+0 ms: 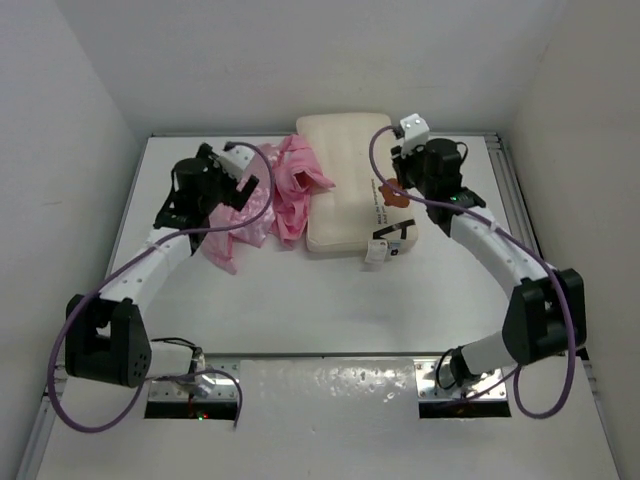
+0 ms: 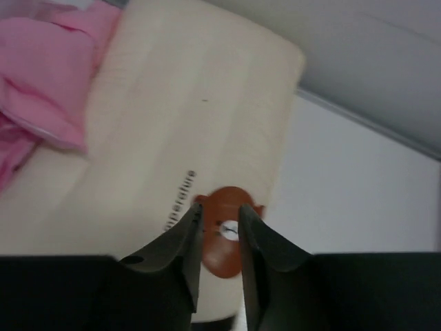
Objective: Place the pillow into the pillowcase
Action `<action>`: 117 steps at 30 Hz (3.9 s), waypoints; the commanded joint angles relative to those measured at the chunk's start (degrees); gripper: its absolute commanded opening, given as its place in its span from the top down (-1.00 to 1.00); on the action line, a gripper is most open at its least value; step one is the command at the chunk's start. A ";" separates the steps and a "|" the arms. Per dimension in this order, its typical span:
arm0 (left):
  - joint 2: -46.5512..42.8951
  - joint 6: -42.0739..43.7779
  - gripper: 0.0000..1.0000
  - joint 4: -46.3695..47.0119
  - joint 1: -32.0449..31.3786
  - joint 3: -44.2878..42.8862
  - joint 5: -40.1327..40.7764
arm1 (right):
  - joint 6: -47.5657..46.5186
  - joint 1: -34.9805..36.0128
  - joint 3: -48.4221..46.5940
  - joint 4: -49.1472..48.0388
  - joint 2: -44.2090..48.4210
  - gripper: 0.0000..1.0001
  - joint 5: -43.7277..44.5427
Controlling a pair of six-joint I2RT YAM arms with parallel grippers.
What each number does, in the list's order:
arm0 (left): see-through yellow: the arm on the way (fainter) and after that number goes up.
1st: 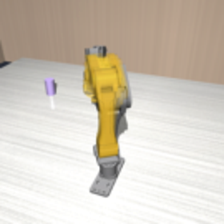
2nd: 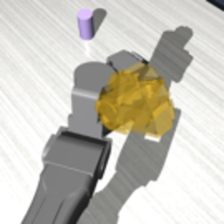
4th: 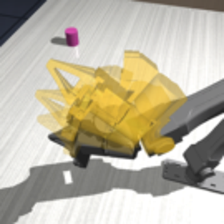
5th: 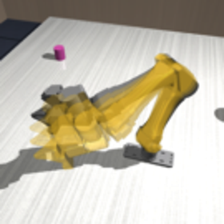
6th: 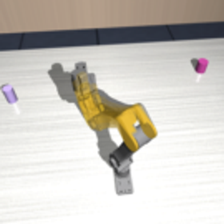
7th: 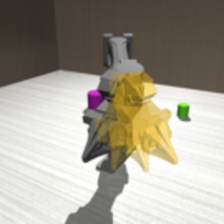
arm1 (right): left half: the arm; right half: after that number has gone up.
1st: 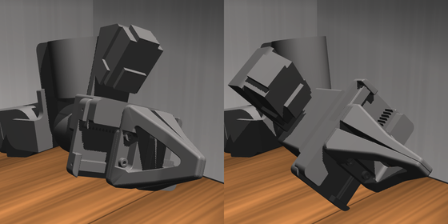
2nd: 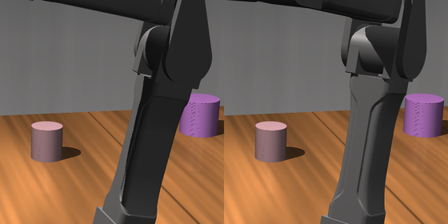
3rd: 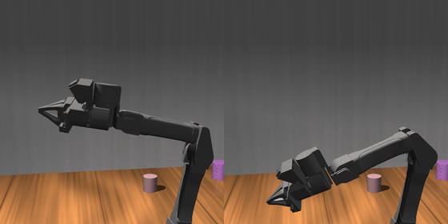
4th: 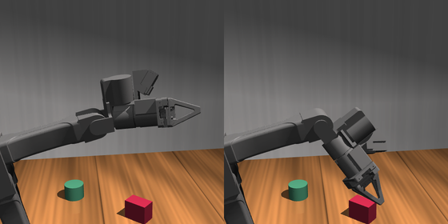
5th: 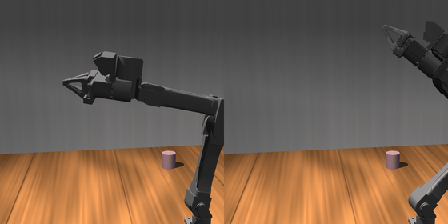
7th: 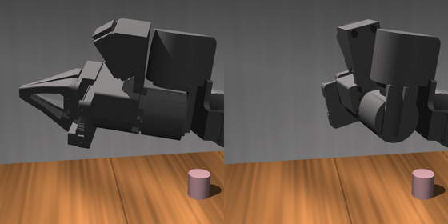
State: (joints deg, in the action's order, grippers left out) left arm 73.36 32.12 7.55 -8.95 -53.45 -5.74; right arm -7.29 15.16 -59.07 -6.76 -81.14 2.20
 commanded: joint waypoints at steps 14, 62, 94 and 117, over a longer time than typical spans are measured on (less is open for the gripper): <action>12.24 5.59 -0.99 0.44 2.80 13.54 8.11 | 12.37 21.93 -3.15 -0.96 -16.59 -0.98 -5.18; -1.03 -11.64 1.00 -28.38 7.46 -27.76 30.69 | 42.18 16.49 -1.94 -18.89 -22.67 1.00 -13.63; 2.04 -12.96 -0.95 -38.30 17.40 -31.81 4.15 | 39.55 1.81 5.02 -0.65 -3.15 -0.98 -8.08; 41.06 -16.65 -0.63 -27.87 -8.63 -36.46 12.57 | 63.97 -6.28 27.43 -17.05 -4.54 -0.98 5.28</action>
State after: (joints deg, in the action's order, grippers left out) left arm 113.78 17.19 -25.87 -15.99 -87.94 0.38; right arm 52.34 8.95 -31.27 -17.52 -84.09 8.64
